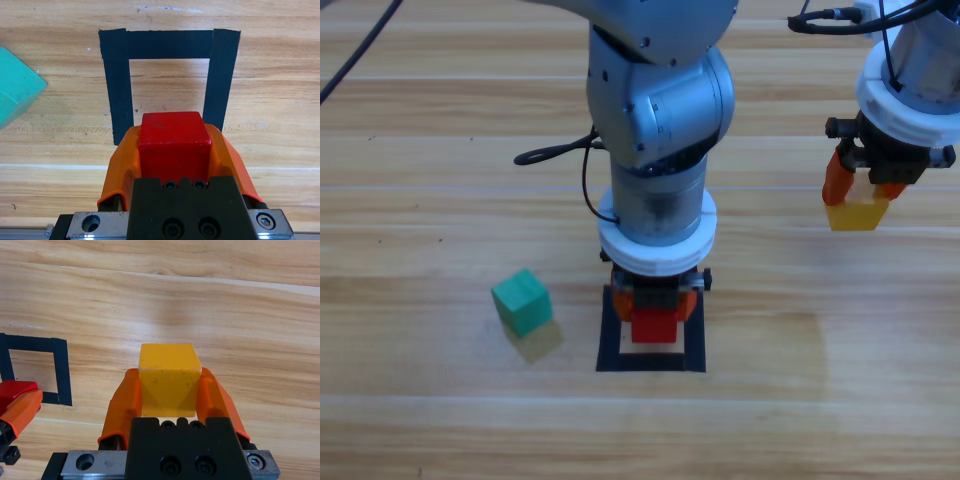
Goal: Stack the blocks in the rectangular block: red at the bottom, yellow in the middle, green on top
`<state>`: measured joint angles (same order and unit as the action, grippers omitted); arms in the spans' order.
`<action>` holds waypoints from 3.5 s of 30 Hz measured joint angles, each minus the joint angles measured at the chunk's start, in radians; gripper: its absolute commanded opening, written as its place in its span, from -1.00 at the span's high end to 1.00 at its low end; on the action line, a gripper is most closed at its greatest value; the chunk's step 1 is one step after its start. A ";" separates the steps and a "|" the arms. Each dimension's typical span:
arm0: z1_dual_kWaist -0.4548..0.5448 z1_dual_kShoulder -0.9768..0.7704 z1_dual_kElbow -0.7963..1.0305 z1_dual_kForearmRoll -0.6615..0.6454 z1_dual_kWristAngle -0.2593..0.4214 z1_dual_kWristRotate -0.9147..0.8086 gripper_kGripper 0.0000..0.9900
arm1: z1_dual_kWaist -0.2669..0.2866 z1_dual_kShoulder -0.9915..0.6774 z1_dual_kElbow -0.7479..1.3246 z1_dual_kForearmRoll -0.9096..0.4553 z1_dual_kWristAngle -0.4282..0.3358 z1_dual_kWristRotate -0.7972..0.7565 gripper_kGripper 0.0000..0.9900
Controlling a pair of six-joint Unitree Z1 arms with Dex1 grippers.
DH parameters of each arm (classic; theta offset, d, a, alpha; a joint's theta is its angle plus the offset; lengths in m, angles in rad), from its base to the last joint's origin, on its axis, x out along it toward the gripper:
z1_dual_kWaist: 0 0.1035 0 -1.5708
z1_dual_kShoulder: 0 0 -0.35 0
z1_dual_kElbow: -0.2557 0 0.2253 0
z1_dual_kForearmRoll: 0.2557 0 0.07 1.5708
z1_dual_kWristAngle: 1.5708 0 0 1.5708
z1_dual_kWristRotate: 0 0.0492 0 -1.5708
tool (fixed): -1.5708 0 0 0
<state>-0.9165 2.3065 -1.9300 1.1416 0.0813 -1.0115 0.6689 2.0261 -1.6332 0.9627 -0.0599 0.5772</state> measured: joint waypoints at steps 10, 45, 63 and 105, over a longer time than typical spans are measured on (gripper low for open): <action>0.000 0.012 0.013 -0.015 0.000 -0.047 1.00 | 0.004 0.000 0.000 -0.001 0.000 -0.001 0.67; 0.000 0.030 0.053 -0.080 0.000 0.003 1.00 | 0.018 0.000 0.007 -0.010 0.000 -0.001 0.67; 0.003 0.030 0.060 -0.095 0.000 0.004 0.59 | 0.022 0.000 0.008 -0.011 0.000 -0.001 0.67; 0.237 -0.462 0.184 0.007 0.044 0.441 -1.00 | 0.214 0.013 -0.096 0.079 0.004 0.286 0.67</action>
<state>-0.6798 1.8447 -1.7457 1.1487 0.1254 -0.5704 0.8830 2.0386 -1.7294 1.0420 -0.0557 0.8632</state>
